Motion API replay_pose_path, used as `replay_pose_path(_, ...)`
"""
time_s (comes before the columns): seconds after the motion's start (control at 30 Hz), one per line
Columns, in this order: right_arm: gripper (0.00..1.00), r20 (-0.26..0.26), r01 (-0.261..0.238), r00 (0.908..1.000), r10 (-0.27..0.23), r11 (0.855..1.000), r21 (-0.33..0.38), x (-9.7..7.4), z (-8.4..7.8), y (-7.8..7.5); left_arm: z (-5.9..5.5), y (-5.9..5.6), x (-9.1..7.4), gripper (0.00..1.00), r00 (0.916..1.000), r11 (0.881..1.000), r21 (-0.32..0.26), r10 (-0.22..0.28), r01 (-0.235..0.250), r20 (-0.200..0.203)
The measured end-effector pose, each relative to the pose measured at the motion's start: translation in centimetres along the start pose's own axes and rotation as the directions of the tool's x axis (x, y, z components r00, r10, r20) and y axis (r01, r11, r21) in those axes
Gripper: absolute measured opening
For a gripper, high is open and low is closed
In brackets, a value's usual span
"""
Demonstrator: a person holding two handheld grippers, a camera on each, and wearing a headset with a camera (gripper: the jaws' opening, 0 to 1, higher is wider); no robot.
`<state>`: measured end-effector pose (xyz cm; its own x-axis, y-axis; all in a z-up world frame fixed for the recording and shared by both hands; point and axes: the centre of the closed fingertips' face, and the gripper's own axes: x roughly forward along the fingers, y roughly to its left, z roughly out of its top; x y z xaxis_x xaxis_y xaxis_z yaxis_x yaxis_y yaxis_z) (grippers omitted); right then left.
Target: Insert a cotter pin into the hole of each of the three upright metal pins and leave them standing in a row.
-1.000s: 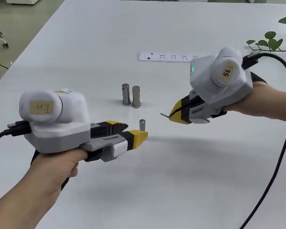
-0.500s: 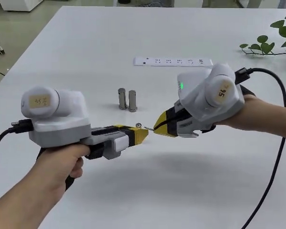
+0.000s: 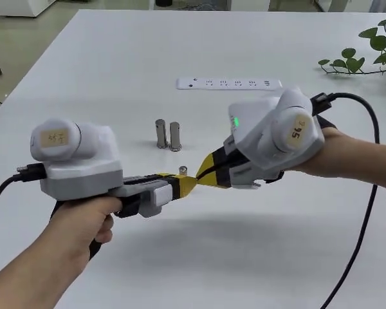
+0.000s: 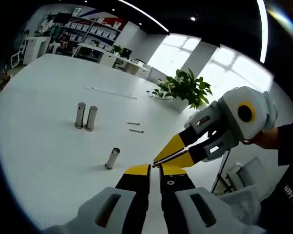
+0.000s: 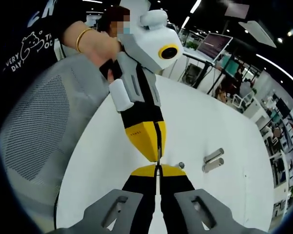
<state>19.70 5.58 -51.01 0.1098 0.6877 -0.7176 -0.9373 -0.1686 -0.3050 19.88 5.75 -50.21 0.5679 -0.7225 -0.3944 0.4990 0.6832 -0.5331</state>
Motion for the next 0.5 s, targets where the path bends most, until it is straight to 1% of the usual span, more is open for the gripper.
replay_pose_path(0.17, 0.0, 0.001, 0.0, 1.0, 0.0, 1.0, -0.024, 0.02, 0.32, 0.27, -0.07, 0.02, -0.04, 0.0, 1.0, 1.0, -0.012, -0.001, 0.001, 0.005)
replay_pose_path(0.27, 0.0, -0.003, 0.001, 1.0, -0.001, 0.999, -0.04, 0.02, 0.4, 0.35, -0.09, -0.05, -0.13, 0.0, 0.9999, 1.0, -0.029, -0.005, 0.005, 0.01)
replay_pose_path(0.33, 0.0, -0.002, 0.001, 1.0, -0.001, 0.999, -0.041, 0.03, 0.43, 0.39, -0.13, -0.05, -0.17, 0.0, 0.9999, 1.0, -0.026, -0.007, 0.007, 0.011)
replay_pose_path(0.37, 0.0, 0.0, 0.0, 1.0, 0.0, 0.999, -0.037, 0.06, 0.44, 0.46, -0.19, -0.07, -0.19, 0.0, 0.9999, 1.0, -0.013, -0.007, 0.007, 0.01)
replay_pose_path(0.4, 0.0, 0.001, -0.001, 1.0, 0.001, 0.999, -0.037, 0.08, 0.44, 0.48, -0.32, -0.09, -0.22, 0.0, 1.0, 1.0, 0.024, -0.006, 0.006, 0.005)
replay_pose_path(0.5, 0.0, -0.002, -0.005, 1.0, 0.005, 0.999, -0.048, 0.26, 0.34, 0.8, -0.51, -0.13, -0.19, 0.0, 1.0, 0.999, 0.035, -0.004, 0.004, -0.003)
